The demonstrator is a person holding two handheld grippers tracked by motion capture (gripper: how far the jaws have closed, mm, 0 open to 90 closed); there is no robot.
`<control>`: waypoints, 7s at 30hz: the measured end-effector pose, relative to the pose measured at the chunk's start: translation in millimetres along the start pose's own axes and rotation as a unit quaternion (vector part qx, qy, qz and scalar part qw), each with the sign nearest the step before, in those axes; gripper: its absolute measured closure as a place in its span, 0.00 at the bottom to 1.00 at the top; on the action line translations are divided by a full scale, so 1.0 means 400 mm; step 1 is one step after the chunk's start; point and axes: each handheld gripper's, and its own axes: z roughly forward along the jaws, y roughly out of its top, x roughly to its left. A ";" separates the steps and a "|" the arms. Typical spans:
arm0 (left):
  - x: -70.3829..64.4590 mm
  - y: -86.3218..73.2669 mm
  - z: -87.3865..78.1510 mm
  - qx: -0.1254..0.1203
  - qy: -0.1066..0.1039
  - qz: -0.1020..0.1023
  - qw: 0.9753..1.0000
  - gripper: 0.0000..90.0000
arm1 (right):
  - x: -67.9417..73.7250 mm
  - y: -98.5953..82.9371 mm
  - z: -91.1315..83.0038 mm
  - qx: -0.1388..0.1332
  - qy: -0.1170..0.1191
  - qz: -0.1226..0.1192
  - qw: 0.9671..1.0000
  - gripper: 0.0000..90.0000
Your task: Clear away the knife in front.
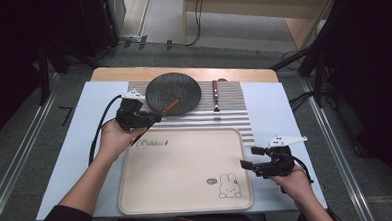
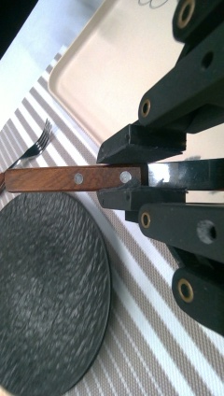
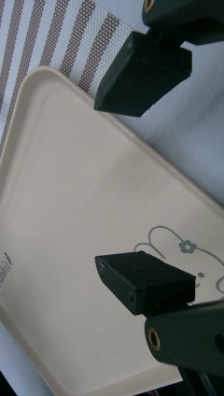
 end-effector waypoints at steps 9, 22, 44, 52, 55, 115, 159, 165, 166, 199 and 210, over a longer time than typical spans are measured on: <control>-0.038 -0.030 0.006 0.004 -0.012 0.006 1.000 0.86 | 0.000 0.000 0.000 0.000 0.000 0.000 1.000 0.23; -0.073 -0.072 0.010 0.018 -0.032 0.005 0.999 0.86 | -0.001 0.000 0.000 0.000 0.000 0.000 1.000 0.23; -0.108 -0.155 0.012 0.046 -0.035 0.005 0.998 0.86 | 0.000 0.000 0.000 0.003 0.001 -0.001 1.000 0.23; -0.091 -0.180 0.035 0.074 -0.020 0.001 0.997 0.86 | 0.001 0.000 0.001 0.004 0.002 0.000 1.000 0.23; -0.087 -0.188 0.046 0.090 -0.018 0.002 0.996 0.86 | 0.001 0.000 0.001 0.004 0.003 -0.002 1.000 0.23; -0.173 -0.086 0.158 0.083 -0.071 0.051 0.993 0.65 | 0.001 -0.003 0.001 0.008 0.000 -0.004 1.000 0.23; -0.040 -0.103 0.142 0.096 -0.002 0.006 0.995 1.00 | 0.003 -0.002 0.001 0.010 0.000 -0.006 1.000 0.23; -0.016 -0.109 0.125 0.095 0.006 0.001 0.995 1.00 | 0.004 -0.001 0.001 0.009 0.002 -0.005 1.000 0.23; -0.010 -0.111 0.122 0.094 0.006 -0.003 0.996 1.00 | 0.004 -0.001 0.001 0.008 0.001 -0.005 1.000 0.23; 0.058 -0.167 0.034 0.093 0.000 -0.052 0.994 0.98 | 0.003 0.001 0.005 0.008 0.003 -0.007 1.000 0.23; 0.023 -0.146 -0.009 0.040 -0.060 -0.065 0.995 0.74 | 0.005 0.003 0.002 -0.007 0.011 -0.006 1.000 0.23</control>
